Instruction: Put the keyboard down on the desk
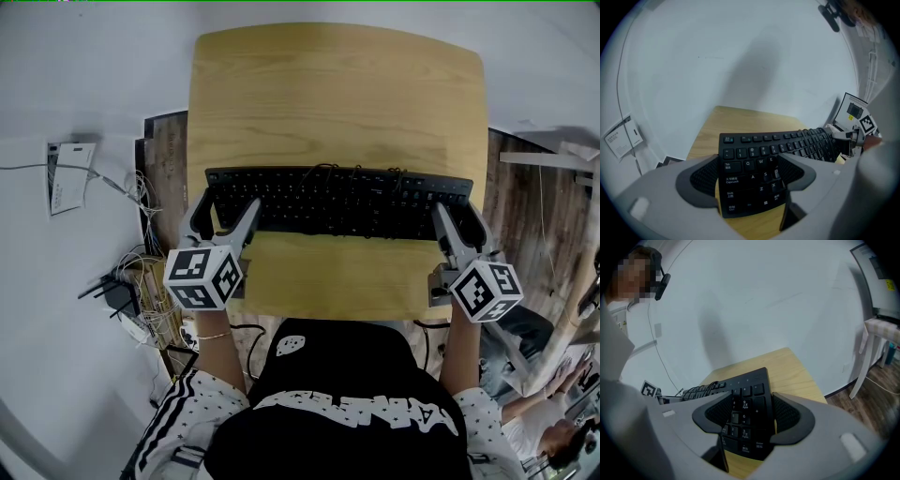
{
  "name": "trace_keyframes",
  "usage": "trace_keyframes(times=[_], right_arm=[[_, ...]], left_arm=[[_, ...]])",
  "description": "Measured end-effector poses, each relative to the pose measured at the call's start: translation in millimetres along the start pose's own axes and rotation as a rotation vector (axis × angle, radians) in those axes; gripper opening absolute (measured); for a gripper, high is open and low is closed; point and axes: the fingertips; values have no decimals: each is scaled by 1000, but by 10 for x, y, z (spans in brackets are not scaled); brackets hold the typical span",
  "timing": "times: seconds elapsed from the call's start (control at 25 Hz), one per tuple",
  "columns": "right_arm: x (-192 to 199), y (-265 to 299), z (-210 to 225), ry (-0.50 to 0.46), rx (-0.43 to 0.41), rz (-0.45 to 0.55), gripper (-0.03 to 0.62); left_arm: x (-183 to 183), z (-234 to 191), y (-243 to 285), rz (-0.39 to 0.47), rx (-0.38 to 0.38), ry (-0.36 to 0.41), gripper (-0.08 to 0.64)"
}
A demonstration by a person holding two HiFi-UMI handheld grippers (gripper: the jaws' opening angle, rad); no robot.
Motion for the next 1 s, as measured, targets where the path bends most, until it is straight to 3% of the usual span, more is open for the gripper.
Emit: trace_keyframes(times=[1.0], right_arm=[[238,54,135,44,59,-51,272]], left_arm=[[63,-12,89,-22,-15,12,376]])
Point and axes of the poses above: the fingertips, and each gripper's own axes: y forward along the fingers, z to its right, x out of its underside, and after that the axes turned 11 degrees about z, right-handed
